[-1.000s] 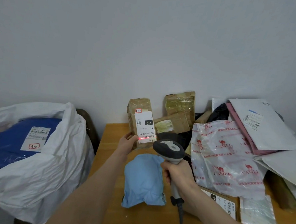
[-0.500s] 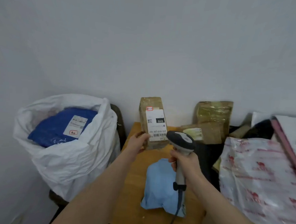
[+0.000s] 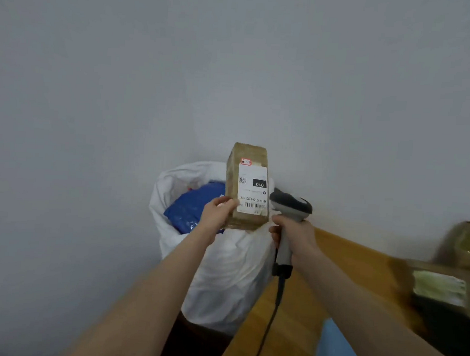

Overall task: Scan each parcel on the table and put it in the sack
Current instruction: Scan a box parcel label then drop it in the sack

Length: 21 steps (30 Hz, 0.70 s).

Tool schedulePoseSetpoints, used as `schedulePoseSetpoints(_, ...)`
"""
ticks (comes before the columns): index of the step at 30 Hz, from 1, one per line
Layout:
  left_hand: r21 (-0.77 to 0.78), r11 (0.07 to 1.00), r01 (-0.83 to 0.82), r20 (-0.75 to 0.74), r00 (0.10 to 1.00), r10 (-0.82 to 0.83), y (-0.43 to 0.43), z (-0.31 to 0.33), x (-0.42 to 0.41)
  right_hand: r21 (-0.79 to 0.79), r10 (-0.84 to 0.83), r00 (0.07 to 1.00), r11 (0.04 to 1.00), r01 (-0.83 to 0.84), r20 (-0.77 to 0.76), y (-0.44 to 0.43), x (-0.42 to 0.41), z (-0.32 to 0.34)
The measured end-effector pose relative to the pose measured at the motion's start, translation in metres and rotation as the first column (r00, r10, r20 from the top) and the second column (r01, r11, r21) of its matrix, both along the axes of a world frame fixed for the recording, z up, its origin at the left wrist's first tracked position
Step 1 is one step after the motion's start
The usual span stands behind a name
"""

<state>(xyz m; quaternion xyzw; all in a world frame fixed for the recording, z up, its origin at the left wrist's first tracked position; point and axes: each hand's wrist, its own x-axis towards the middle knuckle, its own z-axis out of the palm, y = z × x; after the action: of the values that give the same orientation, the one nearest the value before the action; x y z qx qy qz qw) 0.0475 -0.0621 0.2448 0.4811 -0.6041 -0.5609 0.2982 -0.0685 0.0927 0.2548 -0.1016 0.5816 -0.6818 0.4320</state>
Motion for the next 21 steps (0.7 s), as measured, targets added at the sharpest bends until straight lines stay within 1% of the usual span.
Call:
schedulePoseSetpoints(3,-0.158,0.986,-0.054,0.119,0.990,0.073,-0.067,0.001,0.025,0.041,0.022,0.999,0.999,-0.021,-0.028,-0.058,0.013,-0.003)
schedulePoseSetpoints(6,-0.263,0.965,-0.018,0.249,0.965,0.085,-0.143,0.002,0.045,0.059,0.003,0.998,0.998,0.001,-0.058,-0.126,0.023,-0.007)
schedulePoseSetpoints(10,-0.327,0.944,0.031,0.370,0.924,0.098,-0.245,-0.005,0.065,0.111,-0.006,1.000,0.994,0.008,-0.018,-0.223,0.038,-0.010)
schedulePoseSetpoints(12,-0.324,0.943,0.073,0.450,0.889,0.086,-0.287,-0.010,0.072,0.138,-0.025,1.000,0.990,0.024,0.009,-0.263,0.045,-0.013)
schedulePoseSetpoints(13,-0.311,0.939,0.147,0.529,0.847,0.042,-0.305,-0.013,0.072,0.144,-0.034,0.999,0.989,0.032,0.010,-0.279,0.047,-0.015)
schedulePoseSetpoints(14,-0.293,0.921,0.256,0.628,0.778,-0.017,-0.319,-0.018,0.071,0.151,-0.043,0.999,0.988,0.041,0.007,-0.293,0.048,-0.019)
schedulePoseSetpoints(15,-0.270,0.890,0.368,0.726,0.685,-0.063,-0.329,-0.022,0.069,0.163,-0.053,0.999,0.985,0.052,0.003,-0.304,0.048,-0.024)
schedulePoseSetpoints(16,-0.261,0.853,0.452,0.797,0.600,-0.073,-0.335,-0.027,0.064,0.185,-0.065,0.998,0.981,0.064,0.001,-0.312,0.047,-0.030)
schedulePoseSetpoints(17,-0.263,0.821,0.507,0.828,0.555,-0.078,-0.339,-0.031,0.059,0.210,-0.078,0.997,0.975,0.076,0.000,-0.317,0.047,-0.035)
schedulePoseSetpoints(19,-0.286,0.771,0.570,0.838,0.539,-0.087,-0.341,-0.041,0.047,0.249,-0.101,0.995,0.964,0.097,0.002,-0.325,0.045,-0.045)
schedulePoseSetpoints(21,-0.273,0.741,0.613,0.870,0.486,-0.082,-0.341,-0.048,0.037,0.264,-0.114,0.993,0.959,0.105,0.018,-0.331,0.044,-0.050)
